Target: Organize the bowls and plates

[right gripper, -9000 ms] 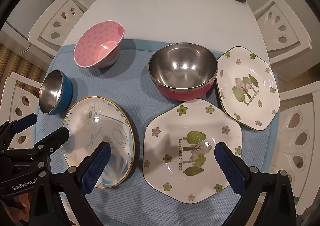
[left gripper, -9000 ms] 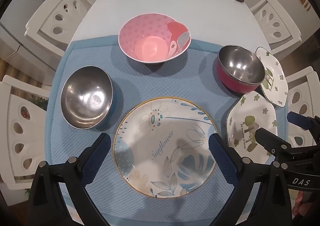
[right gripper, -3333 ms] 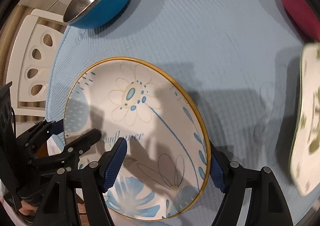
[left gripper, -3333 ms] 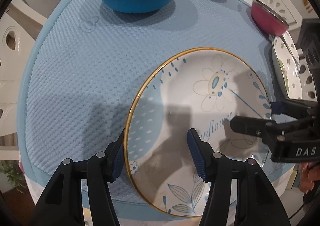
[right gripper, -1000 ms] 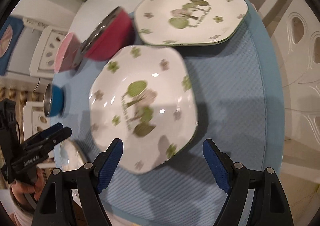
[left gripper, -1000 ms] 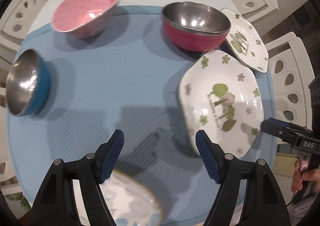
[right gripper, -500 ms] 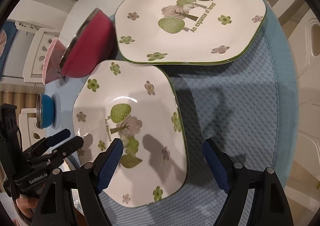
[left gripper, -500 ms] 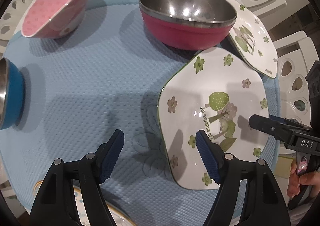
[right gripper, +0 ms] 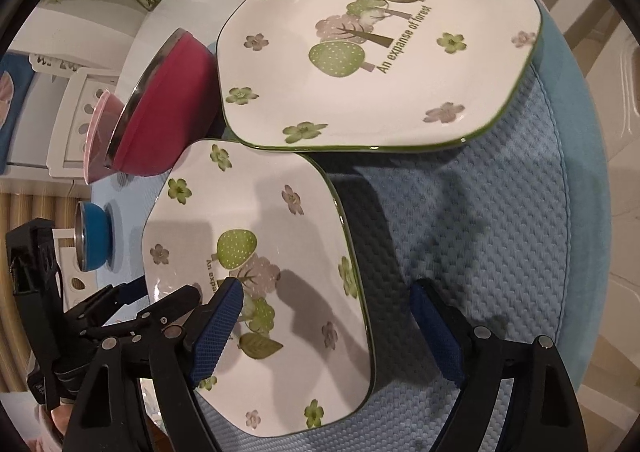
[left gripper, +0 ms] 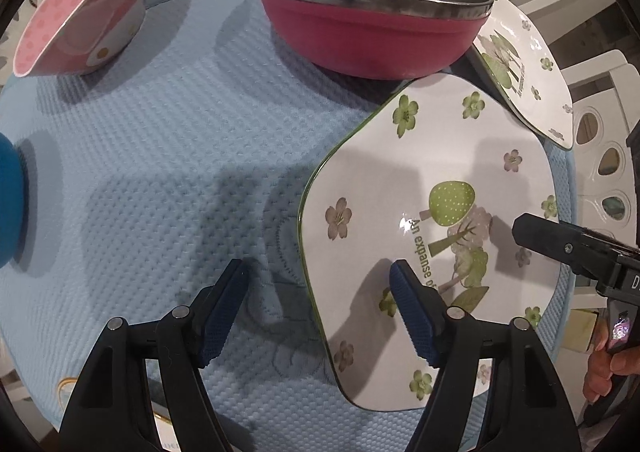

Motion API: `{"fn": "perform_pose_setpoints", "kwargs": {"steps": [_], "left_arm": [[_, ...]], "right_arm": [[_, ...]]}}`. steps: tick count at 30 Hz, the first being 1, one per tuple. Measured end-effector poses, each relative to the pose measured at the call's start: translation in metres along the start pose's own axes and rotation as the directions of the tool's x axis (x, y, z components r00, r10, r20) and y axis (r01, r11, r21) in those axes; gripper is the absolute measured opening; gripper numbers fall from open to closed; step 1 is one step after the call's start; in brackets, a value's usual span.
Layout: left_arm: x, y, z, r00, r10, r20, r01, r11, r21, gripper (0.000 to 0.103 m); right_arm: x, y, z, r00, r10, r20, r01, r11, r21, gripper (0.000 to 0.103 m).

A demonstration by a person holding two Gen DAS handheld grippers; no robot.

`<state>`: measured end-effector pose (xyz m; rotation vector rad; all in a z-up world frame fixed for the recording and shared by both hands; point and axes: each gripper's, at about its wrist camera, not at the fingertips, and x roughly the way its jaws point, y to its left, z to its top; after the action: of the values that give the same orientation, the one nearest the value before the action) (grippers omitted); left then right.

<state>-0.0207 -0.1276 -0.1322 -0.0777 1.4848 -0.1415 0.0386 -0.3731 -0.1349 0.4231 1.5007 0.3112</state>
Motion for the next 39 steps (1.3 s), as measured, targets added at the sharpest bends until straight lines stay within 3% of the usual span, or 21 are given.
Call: {"fn": "perform_pose_setpoints", "kwargs": {"steps": [5,8,12,19,22,26,31,39], "left_arm": [[-0.001,-0.005,-0.001,0.999,-0.010,0.032,0.010,1.000,0.015,0.056],[-0.003,-0.006,0.000,0.999,-0.015,0.035,0.015,1.000,0.025,0.054],[-0.001,-0.008,0.000,0.999,-0.023,0.033,0.022,0.999,0.032,0.054],[-0.006,-0.017,-0.003,0.996,-0.081,0.039,0.079,0.995,0.063,0.052],[-0.009,-0.023,-0.004,0.997,-0.056,0.047,0.052,0.995,0.087,0.052],[-0.015,-0.017,-0.003,0.994,-0.094,0.052,0.090,0.993,0.080,0.052],[-0.026,-0.013,-0.005,0.993,-0.087,0.081,0.076,0.988,0.133,0.052],[-0.041,0.001,-0.018,0.992,-0.071,0.102,0.057,0.990,0.130,0.052]], "right_arm": [[0.003,0.011,0.002,1.000,0.013,0.005,-0.013,0.999,-0.042,0.082],[0.006,0.018,0.003,0.999,0.041,-0.003,-0.041,0.998,-0.050,0.075],[0.010,0.025,0.004,1.000,0.011,-0.011,-0.012,0.998,-0.065,0.075],[0.007,0.022,-0.001,0.997,0.075,-0.019,-0.076,0.996,-0.053,0.075],[0.009,0.025,-0.004,0.997,0.075,-0.021,-0.076,0.996,-0.055,0.075],[0.007,0.024,-0.005,0.996,0.085,-0.023,-0.086,0.995,-0.056,0.075],[0.006,0.022,-0.013,0.993,0.114,-0.036,-0.116,0.991,-0.069,0.070],[0.007,0.035,-0.023,0.990,0.133,-0.046,-0.137,0.987,-0.081,0.068]]}}
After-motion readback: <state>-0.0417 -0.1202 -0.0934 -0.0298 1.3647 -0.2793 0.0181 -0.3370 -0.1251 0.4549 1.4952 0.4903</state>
